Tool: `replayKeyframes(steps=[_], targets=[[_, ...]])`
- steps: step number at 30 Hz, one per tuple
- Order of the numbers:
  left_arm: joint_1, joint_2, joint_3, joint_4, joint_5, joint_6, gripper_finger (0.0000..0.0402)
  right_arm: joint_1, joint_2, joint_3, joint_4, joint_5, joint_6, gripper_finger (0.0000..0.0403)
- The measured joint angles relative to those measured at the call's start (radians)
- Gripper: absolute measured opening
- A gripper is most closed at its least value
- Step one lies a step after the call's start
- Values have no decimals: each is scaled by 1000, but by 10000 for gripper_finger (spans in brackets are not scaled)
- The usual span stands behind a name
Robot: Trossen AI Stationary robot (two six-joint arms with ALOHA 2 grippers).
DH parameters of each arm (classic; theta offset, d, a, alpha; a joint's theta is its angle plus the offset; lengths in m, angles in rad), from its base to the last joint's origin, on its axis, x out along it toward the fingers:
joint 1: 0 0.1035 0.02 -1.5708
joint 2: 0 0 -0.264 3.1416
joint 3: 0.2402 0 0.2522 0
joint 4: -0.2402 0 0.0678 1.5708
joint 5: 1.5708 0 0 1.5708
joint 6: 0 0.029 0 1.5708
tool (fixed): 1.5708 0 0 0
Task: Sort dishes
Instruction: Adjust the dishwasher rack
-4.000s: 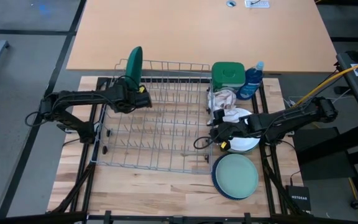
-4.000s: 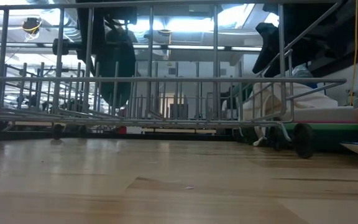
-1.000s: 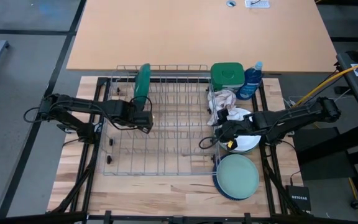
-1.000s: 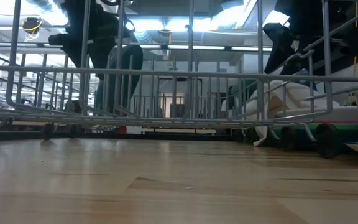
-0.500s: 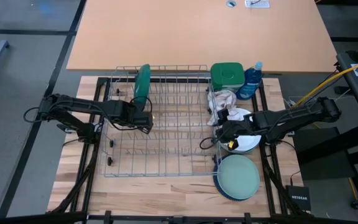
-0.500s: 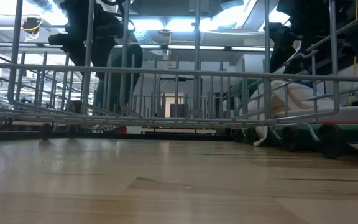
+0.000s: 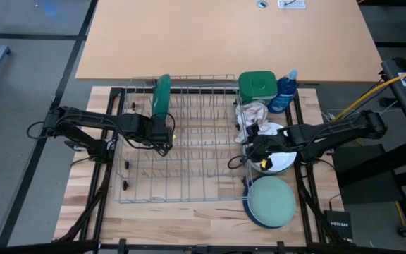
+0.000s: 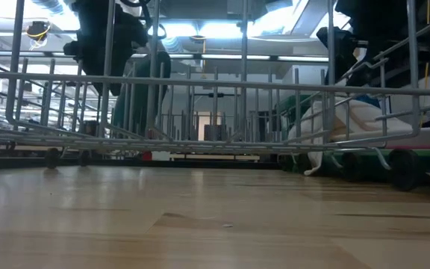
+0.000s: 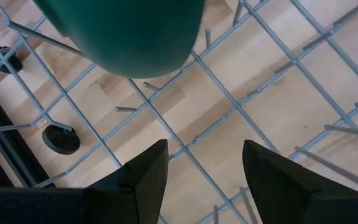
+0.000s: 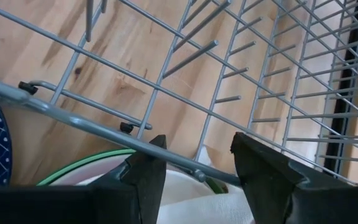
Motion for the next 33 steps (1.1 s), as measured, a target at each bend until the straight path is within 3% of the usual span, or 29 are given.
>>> replayKeyframes(steps=[9,19,24,33], targets=[[0,0,0,-148,53,-32,195,1,1,-3,11,-3,0,186],[-14,0,0,-352,61,-212,195,1,1,-3,29,10,2,186],[-14,0,-8,-373,61,-258,195,1,1,-3,29,12,2,186],[-14,1,-185,-343,123,-348,195,1,3,-2,17,16,2,186]])
